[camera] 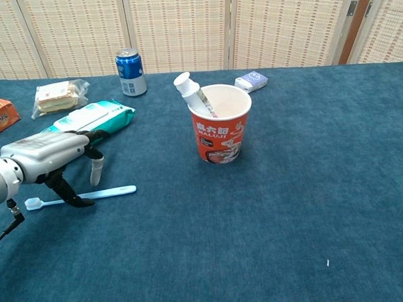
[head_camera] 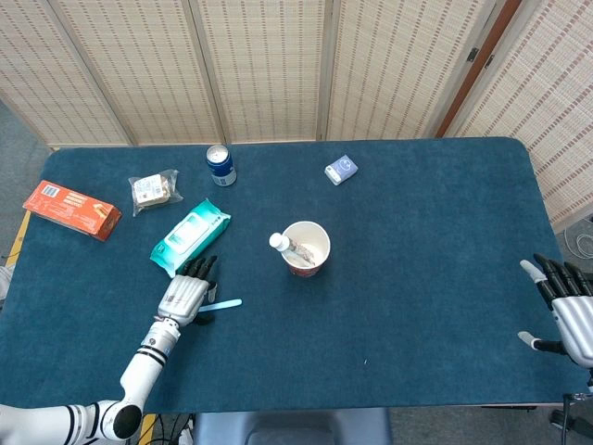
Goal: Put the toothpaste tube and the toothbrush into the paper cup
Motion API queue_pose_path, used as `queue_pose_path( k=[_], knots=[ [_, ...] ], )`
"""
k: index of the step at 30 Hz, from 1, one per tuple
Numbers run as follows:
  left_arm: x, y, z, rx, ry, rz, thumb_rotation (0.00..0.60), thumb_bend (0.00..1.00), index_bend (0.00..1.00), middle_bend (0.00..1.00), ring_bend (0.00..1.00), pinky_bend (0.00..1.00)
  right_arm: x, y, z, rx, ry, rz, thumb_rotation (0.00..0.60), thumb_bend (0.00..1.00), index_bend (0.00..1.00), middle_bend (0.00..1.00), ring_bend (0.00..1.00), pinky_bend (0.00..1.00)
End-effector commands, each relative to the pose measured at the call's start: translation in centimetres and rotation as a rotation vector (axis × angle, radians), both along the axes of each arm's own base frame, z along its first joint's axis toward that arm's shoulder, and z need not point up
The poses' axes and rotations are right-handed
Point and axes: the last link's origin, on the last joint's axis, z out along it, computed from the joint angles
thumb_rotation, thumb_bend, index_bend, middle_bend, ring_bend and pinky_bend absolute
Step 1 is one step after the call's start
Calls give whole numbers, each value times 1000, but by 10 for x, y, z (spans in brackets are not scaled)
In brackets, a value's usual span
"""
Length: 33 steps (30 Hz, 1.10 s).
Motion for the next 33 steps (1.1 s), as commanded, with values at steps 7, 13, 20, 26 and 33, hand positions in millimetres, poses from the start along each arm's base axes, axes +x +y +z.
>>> queue_pose_path(
  k=[7, 13, 20, 26, 33],
  knots=[
    [-2, 1, -2, 9, -4, -1, 600, 169, 535, 0, 0, 0, 0, 0, 0, 1, 1, -1, 600, 0, 68, 0, 0, 47],
    [-4, 1, -3, 2, 5, 2, 600, 169, 535, 0, 0, 0, 0, 0, -1, 1, 2, 0, 600, 0, 68, 0, 0, 47],
    [-6, 1, -4, -2, 10, 6, 600, 170, 536, 0, 0, 0, 0, 0, 0, 0, 1, 0, 600, 0, 68, 0, 0, 47],
    [-8, 1, -5, -7, 18, 9, 600, 200, 536, 0, 0, 0, 0, 0, 0, 0, 2, 0, 600, 0, 68, 0, 0, 47],
    [-9, 0, -5, -9, 20, 12, 600, 263, 537, 0, 0, 0, 0, 0, -1, 2, 3, 0, 600, 0, 68, 0, 0, 47]
  ],
)
